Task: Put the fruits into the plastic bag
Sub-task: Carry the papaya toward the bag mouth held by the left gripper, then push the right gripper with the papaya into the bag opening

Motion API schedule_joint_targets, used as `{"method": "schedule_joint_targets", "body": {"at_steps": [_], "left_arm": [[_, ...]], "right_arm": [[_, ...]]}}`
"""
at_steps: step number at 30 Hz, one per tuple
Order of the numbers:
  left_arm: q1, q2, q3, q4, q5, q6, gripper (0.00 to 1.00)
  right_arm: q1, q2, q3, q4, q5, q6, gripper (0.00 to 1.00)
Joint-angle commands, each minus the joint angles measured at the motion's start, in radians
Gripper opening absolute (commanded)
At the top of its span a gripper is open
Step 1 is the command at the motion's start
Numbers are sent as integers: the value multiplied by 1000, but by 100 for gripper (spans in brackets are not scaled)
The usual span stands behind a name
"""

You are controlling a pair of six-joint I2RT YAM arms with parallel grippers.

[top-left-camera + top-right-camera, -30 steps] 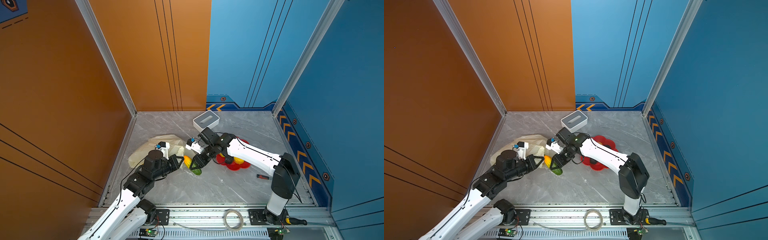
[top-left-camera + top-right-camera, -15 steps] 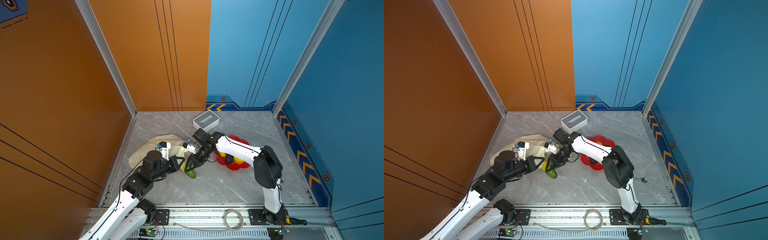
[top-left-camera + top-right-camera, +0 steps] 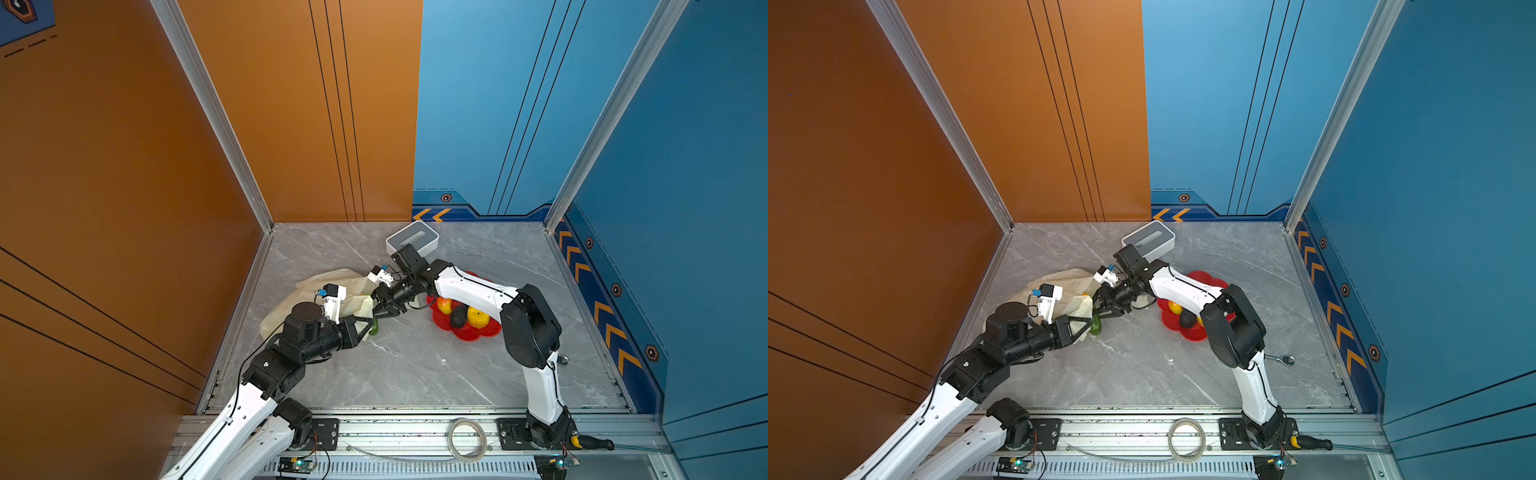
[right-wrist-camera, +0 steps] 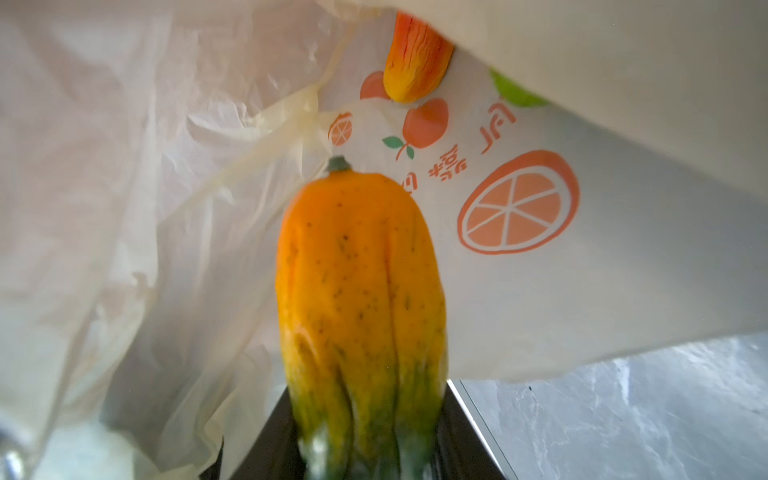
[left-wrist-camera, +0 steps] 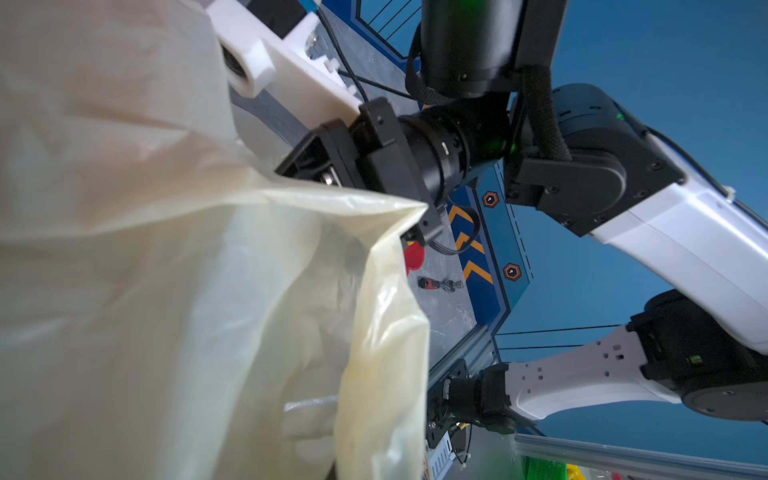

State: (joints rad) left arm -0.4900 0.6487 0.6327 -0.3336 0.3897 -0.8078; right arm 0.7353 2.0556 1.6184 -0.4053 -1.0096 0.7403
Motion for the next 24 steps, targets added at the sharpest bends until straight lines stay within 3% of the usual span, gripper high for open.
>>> {"method": "schedule_joint_targets", "body": {"at_steps": [1,5,13,24], "left_arm": [[-3,-9,-11,7,52,28,0],[-30,-3,-29,18,44,27,0],[-73,17,-67,71,-9,4,0],[-68,8,-160,262,-83,-113,0]], "right_arm": [[-12,12,-11,131,58,180,17],[1,12,-17,125,231,249,17],[74,40,-34,231,452,411,18],[161,-28,-248,532,525,631,19]]}}
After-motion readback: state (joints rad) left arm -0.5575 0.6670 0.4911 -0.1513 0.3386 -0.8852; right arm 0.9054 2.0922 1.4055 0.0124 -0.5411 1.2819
